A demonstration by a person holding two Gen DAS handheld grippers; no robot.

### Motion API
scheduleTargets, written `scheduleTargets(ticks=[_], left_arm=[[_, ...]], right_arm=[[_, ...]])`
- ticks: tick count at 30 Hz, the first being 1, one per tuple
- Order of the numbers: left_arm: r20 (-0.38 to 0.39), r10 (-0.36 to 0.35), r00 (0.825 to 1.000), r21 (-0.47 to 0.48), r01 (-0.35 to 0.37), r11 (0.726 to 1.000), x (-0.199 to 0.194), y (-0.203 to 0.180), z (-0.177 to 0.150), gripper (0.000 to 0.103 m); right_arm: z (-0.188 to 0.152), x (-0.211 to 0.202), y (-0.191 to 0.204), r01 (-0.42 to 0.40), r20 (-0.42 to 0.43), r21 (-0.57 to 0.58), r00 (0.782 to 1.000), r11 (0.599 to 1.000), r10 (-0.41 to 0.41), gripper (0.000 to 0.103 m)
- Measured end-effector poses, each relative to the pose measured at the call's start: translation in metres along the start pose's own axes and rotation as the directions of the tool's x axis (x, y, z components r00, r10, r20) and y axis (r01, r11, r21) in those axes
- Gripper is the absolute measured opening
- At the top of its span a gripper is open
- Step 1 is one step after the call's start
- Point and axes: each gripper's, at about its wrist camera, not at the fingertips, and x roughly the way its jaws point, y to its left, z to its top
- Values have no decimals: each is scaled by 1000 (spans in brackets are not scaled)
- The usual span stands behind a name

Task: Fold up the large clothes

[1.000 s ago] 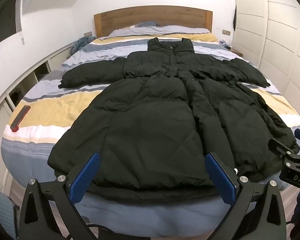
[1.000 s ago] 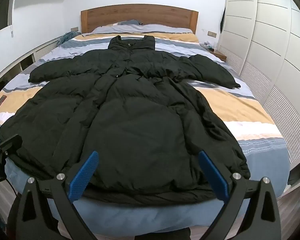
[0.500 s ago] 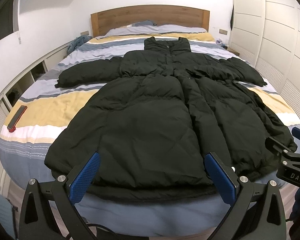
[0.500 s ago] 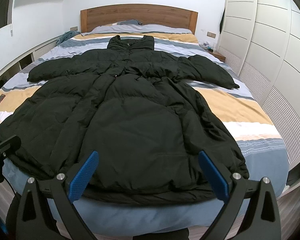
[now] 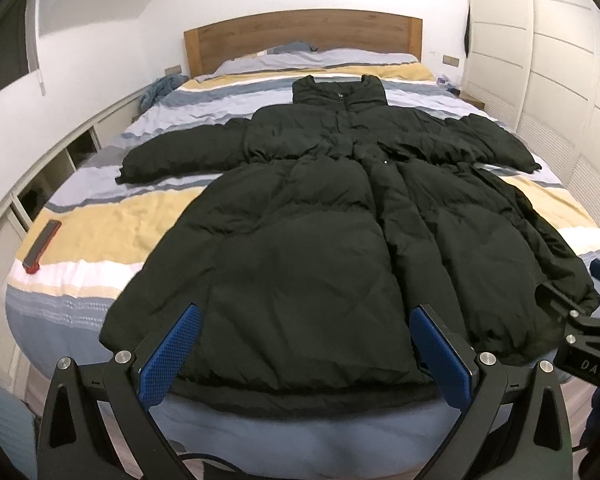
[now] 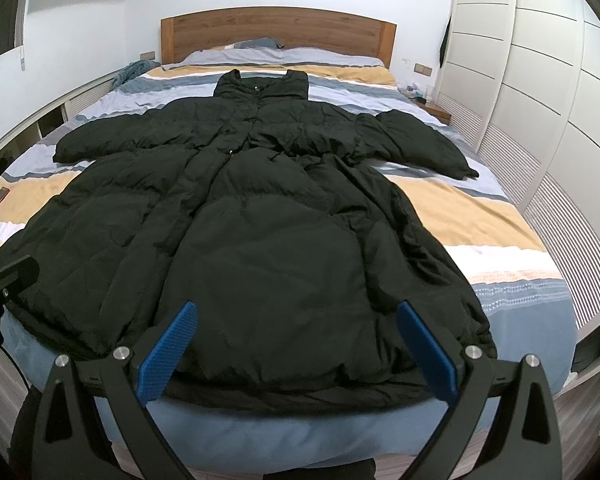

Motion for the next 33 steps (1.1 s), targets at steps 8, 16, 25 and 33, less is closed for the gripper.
scheduleTargets(ticks=[8,16,25,33], left_arm=[[-40,-30,999,18,31,999,6,0,7,103],[-59,-52,997,-5,52,999,6,7,14,103],[-16,-26,1000,-16,26,1000,-4,19,34,103],[-18,-1,1000,-23,0,1000,3,21,46,103]], right_arm=[[7,-3,-5,19,4,-6,1000,1000,-19,101],[16,-9,-2,37,15,-33,999,999,-37,101],[40,-20,-15,73,63,-36,996,997,-71,101],[57,-19,-19,43,87,-26,995,999,-41,101]])
